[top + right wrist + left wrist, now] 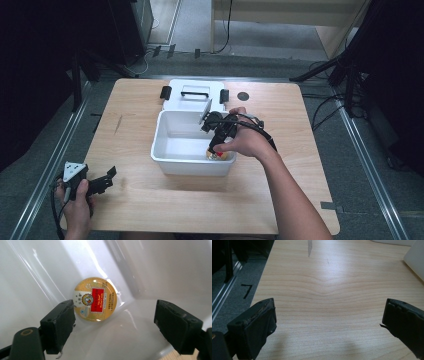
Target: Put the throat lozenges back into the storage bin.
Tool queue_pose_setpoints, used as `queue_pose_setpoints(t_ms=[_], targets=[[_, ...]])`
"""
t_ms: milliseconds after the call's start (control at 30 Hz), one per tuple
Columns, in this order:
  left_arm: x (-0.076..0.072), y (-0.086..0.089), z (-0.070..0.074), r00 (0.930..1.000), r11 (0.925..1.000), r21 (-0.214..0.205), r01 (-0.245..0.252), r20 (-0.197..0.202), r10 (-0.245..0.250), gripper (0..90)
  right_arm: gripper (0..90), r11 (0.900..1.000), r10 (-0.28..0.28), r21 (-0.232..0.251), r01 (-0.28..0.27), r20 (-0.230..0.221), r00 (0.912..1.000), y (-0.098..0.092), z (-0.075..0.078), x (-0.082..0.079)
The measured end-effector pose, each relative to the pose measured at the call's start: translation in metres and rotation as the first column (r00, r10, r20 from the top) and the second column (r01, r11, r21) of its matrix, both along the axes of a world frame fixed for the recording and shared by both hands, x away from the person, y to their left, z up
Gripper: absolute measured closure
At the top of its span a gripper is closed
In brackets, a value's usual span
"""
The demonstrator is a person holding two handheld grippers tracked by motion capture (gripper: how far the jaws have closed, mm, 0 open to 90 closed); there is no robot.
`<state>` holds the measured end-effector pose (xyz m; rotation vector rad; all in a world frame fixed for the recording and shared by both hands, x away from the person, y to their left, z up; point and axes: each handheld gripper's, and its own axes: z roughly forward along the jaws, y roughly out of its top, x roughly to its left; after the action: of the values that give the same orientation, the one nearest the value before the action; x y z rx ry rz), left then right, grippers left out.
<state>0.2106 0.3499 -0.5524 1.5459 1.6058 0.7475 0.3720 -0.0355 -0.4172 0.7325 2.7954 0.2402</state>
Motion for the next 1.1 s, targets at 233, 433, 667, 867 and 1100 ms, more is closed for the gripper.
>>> queue_pose_setpoints(t_ms=[233, 433, 667, 867, 1100], targets=[[0.0, 0.0, 0.0, 1.0, 1.0, -0.001, 0.004, -0.001, -0.004, 0.0, 15.9, 0.9966, -0.022, 0.081, 0.019, 0.046, 0.9987, -0.012, 0.022, -0.007], [0.0, 0.0, 0.0, 1.0, 1.0, -0.004, 0.007, -0.001, -0.007, 0.0, 16.0, 0.9917, -0.055, 0.121, 0.044, 0.087, 0.9947, -0.027, 0.036, -0.012], [0.0, 0.0, 0.0, 0.9999, 0.9999, -0.006, 0.01, -0.001, -0.01, 0.0, 16.2, 0.9868, -0.09, 0.143, 0.075, 0.106, 0.9903, -0.048, 0.043, -0.015], [0.0, 0.0, 0.0, 0.9999, 0.9999, -0.006, 0.013, -0.002, -0.013, 0.0, 16.2, 0.9814, -0.128, 0.158, 0.109, 0.112, 0.9855, -0.066, 0.043, -0.018], [0.0, 0.0, 0.0, 0.9999, 0.9999, -0.005, 0.013, -0.001, -0.013, 0.0, 16.2, 0.9742, -0.168, 0.17, 0.148, 0.11, 0.9796, -0.089, 0.042, -0.022]])
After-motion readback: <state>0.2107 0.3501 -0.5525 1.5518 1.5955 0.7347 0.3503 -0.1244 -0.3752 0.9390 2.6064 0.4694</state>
